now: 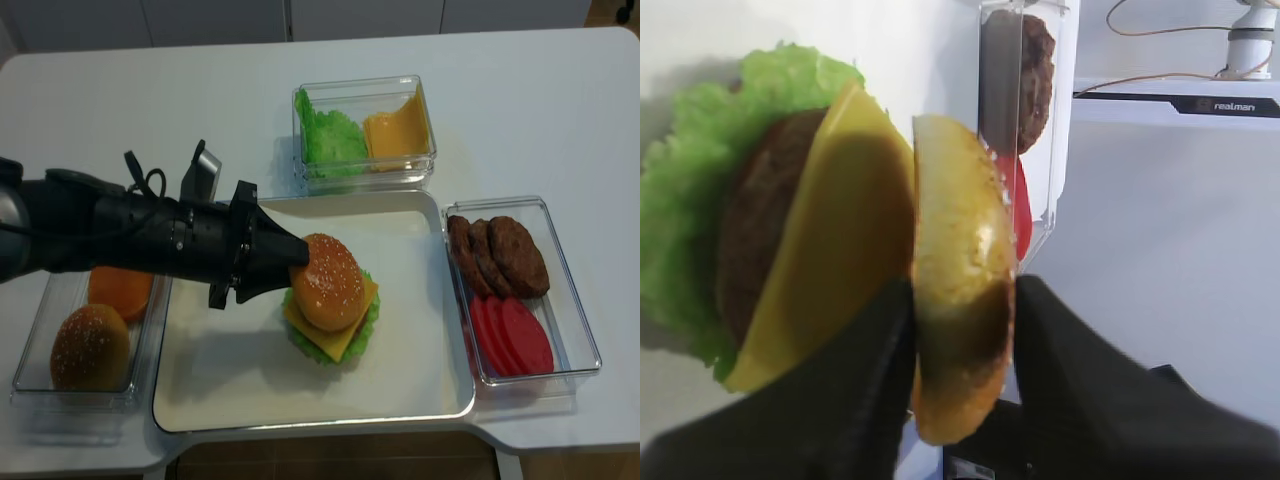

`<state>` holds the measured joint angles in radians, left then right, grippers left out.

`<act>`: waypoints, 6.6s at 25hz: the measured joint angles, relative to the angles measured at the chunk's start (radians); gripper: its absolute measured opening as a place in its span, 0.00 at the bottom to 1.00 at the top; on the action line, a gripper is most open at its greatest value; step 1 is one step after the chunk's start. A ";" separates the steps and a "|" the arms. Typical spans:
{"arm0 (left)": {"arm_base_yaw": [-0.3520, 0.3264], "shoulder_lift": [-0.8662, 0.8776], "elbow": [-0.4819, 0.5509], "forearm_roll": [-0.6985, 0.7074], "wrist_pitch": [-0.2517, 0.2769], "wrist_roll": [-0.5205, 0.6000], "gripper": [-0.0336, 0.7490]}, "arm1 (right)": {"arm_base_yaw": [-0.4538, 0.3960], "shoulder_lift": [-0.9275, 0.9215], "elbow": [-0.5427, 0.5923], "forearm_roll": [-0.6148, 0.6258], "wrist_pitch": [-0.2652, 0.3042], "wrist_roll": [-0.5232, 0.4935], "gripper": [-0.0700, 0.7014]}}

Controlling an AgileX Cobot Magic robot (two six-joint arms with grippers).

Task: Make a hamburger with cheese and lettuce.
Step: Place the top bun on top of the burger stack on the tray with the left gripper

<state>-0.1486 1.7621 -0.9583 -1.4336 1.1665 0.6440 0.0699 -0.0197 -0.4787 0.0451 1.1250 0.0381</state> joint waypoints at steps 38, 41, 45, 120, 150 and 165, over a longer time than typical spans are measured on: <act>0.000 0.000 0.000 -0.070 0.000 0.066 0.22 | 0.000 0.000 0.000 0.000 0.000 0.002 0.70; -0.001 0.000 0.000 -0.070 0.000 0.071 0.21 | 0.000 0.000 0.000 0.000 0.000 0.002 0.70; -0.001 0.000 0.000 -0.072 0.000 0.073 0.20 | 0.000 0.000 0.000 0.000 0.000 0.002 0.70; -0.040 0.031 0.000 -0.143 -0.002 0.125 0.19 | 0.000 0.000 0.000 0.000 0.000 0.000 0.70; -0.029 -0.004 0.000 -0.106 -0.005 0.116 0.18 | 0.000 0.000 0.000 0.000 0.000 0.002 0.70; -0.029 0.002 0.000 -0.094 -0.005 0.120 0.18 | 0.000 0.000 0.000 0.000 0.000 0.002 0.70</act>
<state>-0.1772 1.7637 -0.9583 -1.5272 1.1612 0.7642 0.0699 -0.0197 -0.4787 0.0451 1.1250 0.0402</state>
